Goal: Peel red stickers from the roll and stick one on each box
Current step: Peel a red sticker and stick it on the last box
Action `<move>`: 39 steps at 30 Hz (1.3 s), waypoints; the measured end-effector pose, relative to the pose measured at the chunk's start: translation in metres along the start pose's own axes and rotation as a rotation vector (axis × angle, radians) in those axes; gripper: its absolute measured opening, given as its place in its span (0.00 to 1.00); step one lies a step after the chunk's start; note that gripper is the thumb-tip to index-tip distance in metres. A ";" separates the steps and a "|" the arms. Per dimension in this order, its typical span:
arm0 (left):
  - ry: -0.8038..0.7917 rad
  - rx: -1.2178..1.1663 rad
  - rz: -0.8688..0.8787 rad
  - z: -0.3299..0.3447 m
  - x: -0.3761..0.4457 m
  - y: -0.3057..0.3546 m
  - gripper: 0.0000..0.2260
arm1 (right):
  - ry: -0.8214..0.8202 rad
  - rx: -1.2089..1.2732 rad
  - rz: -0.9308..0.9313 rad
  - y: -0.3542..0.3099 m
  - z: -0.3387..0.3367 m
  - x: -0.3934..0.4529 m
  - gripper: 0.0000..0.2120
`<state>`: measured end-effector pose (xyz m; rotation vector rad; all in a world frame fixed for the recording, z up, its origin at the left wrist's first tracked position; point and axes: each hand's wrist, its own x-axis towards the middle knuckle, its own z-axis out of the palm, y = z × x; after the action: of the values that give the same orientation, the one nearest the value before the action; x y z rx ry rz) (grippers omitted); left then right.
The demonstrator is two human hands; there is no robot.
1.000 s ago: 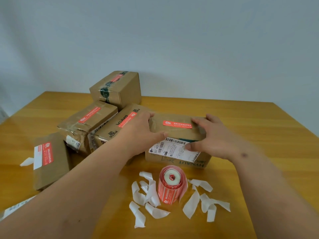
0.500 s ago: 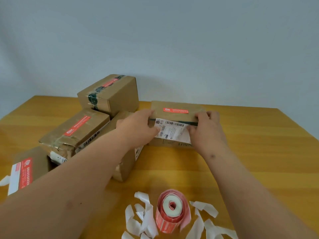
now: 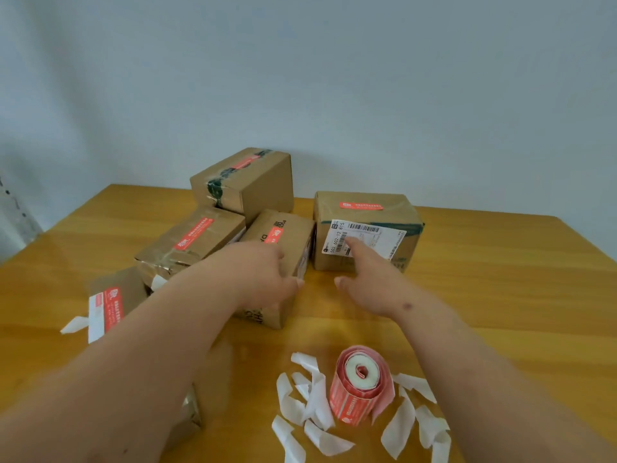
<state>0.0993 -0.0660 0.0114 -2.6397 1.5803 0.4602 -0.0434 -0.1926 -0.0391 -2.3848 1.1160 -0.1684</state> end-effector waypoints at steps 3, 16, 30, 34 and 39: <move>-0.057 -0.126 0.074 0.006 0.009 0.001 0.34 | 0.053 -0.034 0.015 0.006 0.003 0.019 0.36; 0.568 -0.829 -0.008 -0.002 0.026 -0.018 0.16 | -0.020 -0.076 -0.172 -0.056 -0.028 -0.022 0.17; 0.129 -0.142 -0.393 0.037 -0.133 -0.142 0.20 | -0.373 -0.513 -0.641 -0.171 0.090 -0.124 0.41; 0.029 -0.181 -0.284 0.066 -0.130 -0.152 0.25 | -0.282 -0.560 -0.626 -0.164 0.091 -0.128 0.38; 0.085 -0.271 -0.232 0.082 -0.120 -0.145 0.24 | -0.351 -0.598 -0.461 -0.150 0.077 -0.136 0.31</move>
<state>0.1527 0.1213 -0.0528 -3.0338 1.2879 0.5935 -0.0061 0.0196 -0.0198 -3.0078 0.4751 0.4809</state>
